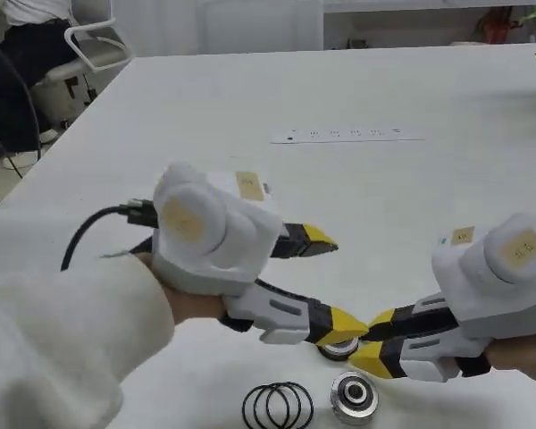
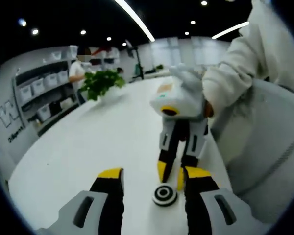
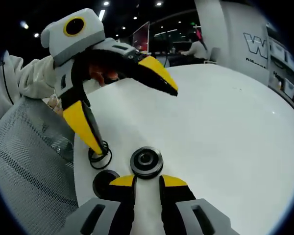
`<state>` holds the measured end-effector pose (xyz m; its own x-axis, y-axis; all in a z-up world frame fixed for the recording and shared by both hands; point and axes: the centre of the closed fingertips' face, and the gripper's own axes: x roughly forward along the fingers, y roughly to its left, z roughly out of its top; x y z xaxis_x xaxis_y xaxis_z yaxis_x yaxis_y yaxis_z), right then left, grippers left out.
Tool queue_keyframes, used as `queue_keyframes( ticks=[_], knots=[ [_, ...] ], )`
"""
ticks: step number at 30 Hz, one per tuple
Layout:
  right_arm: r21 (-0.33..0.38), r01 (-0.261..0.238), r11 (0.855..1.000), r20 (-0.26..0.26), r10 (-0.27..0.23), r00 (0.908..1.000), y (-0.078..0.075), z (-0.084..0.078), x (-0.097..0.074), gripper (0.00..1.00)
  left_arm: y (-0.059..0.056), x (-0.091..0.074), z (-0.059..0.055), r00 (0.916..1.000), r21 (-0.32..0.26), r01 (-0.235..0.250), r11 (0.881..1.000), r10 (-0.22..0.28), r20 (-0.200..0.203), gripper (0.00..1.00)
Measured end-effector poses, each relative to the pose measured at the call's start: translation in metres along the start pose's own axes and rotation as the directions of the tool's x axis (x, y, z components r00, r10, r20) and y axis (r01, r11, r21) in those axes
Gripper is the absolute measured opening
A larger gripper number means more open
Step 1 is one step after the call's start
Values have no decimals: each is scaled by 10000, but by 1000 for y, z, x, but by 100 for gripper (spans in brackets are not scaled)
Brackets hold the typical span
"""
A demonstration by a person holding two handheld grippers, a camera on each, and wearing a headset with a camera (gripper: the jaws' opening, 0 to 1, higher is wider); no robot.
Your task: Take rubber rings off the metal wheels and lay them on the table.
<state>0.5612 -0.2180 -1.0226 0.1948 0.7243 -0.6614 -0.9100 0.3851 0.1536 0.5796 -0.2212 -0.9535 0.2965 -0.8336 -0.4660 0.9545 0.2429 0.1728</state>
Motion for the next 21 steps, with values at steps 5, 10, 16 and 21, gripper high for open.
queue_keyframes(
  ticks=[5, 10, 16, 21],
  knots=[
    [83, 3, 10000, 85, -4, 10000, -1, 1, -2, 16, -11, 10, -27, 9978, -380, 275, 9989, -297, -599, 41],
    [122, -3, 9999, 123, 1, 9999, -2, 2, -2, 15, -15, 12, -35, 9961, -493, 399, 9980, -436, -766, 31],
    [-31, -90, 10000, 97, 90, 9999, 0, 1, 0, 15, -11, 13, -40, 9967, -1163, 176, 9931, -266, -767, 22],
    [-82, -81, 9999, 144, 82, 9999, 0, 3, 0, 15, -16, 14, -43, 9967, -1388, 230, 9900, -335, -735, 17]
  ],
)
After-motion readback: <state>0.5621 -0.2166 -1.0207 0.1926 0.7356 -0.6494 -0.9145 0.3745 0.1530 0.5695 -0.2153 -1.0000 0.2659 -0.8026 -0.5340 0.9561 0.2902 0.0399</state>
